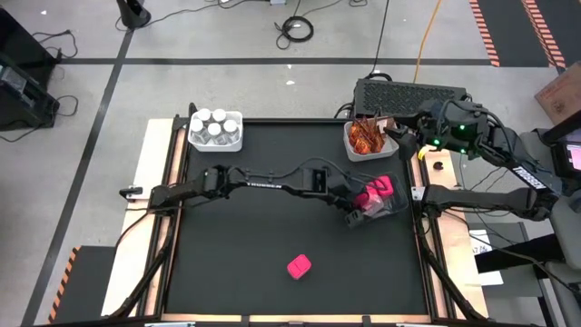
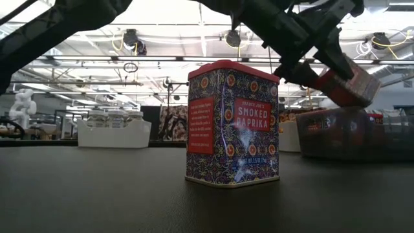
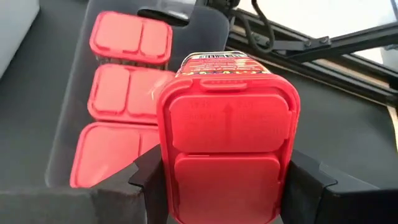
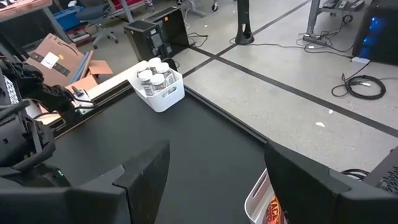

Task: Sort spices by type
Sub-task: Put the red seasoning can into the black transparent bin

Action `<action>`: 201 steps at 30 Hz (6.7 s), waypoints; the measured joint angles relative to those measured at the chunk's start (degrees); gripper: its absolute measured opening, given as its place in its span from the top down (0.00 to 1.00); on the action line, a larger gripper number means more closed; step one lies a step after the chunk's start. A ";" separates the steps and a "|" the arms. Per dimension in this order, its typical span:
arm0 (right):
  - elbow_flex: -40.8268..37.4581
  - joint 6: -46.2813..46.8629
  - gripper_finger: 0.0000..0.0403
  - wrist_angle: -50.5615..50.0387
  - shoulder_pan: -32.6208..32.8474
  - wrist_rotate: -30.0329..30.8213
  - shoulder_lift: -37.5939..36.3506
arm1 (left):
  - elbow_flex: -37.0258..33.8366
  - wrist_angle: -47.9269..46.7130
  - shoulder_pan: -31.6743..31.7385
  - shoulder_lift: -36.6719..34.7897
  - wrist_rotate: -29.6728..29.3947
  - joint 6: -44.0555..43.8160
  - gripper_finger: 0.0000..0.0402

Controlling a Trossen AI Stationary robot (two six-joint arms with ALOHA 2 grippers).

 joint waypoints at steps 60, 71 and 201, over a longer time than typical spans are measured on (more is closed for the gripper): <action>0.04 7.97 0.44 -19.89 4.91 -19.44 5.53 | 0.09 -44.97 -0.56 -27.68 -19.09 10.10 0.28; -5.28 21.88 0.93 -20.71 17.98 -17.88 14.02 | -11.36 -50.45 0.98 -47.23 -34.18 5.91 0.28; -8.70 9.68 1.00 -10.72 44.22 -0.15 24.68 | -36.82 -9.71 -30.70 -24.36 -24.74 -44.95 0.28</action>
